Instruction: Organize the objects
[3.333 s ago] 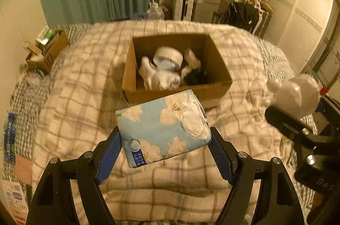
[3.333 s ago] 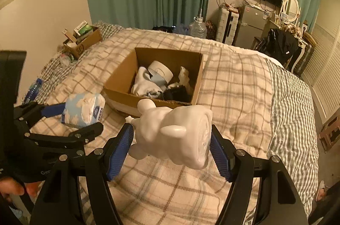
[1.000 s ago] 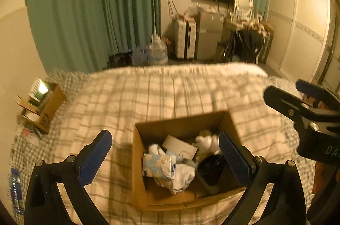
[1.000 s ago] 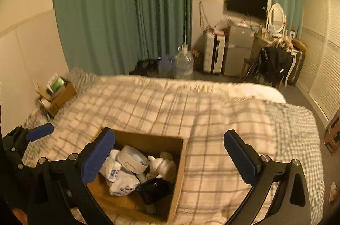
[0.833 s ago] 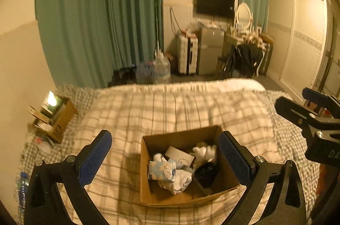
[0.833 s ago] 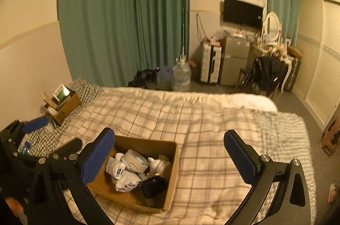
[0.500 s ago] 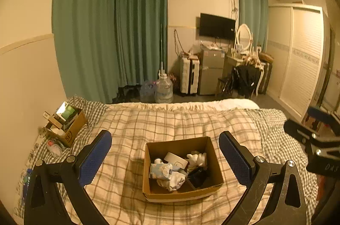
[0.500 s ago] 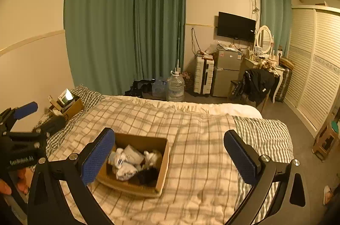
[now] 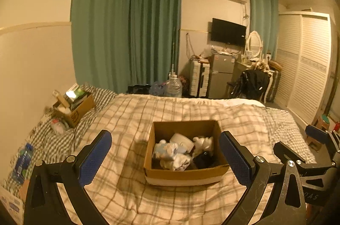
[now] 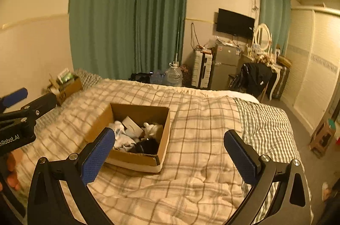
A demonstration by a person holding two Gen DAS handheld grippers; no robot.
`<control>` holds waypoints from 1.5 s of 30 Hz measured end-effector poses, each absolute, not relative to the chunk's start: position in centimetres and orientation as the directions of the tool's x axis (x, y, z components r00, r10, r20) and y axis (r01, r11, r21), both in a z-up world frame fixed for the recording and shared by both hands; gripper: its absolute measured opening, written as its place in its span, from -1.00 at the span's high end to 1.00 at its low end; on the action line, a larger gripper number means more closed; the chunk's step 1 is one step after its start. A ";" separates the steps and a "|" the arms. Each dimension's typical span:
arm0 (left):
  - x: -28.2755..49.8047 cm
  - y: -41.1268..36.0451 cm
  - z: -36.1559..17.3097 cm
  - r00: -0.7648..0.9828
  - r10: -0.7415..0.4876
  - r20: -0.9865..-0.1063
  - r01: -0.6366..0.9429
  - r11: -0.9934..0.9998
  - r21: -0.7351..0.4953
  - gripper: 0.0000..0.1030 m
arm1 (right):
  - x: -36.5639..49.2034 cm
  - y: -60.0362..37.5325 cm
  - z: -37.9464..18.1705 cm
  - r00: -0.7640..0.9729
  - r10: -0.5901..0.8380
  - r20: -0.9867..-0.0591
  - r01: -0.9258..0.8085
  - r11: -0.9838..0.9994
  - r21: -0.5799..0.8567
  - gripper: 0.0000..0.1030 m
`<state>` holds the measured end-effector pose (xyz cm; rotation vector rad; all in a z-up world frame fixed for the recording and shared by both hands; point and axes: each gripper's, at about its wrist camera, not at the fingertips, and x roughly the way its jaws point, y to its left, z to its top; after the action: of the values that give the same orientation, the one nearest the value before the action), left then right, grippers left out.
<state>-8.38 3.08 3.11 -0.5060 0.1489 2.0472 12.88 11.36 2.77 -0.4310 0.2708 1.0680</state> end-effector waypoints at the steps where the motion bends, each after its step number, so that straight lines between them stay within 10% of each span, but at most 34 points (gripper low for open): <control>1: -8.4 3.3 2.2 -0.425 0.806 -0.411 -0.857 -0.505 -0.105 -1.00 | 12.9 11.5 2.1 0.458 0.785 -0.417 -0.889 0.404 -0.216 -0.99; 45: -8.2 6.1 -6.8 -0.358 0.750 -0.556 -0.876 -0.476 -0.077 -1.00 | 16.3 15.2 -6.1 0.459 0.730 -0.507 -0.887 0.406 -0.219 -0.99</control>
<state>-8.21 6.05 -6.77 -0.6519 0.2835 1.9738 16.28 15.19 -6.13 -0.4981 0.3583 1.0476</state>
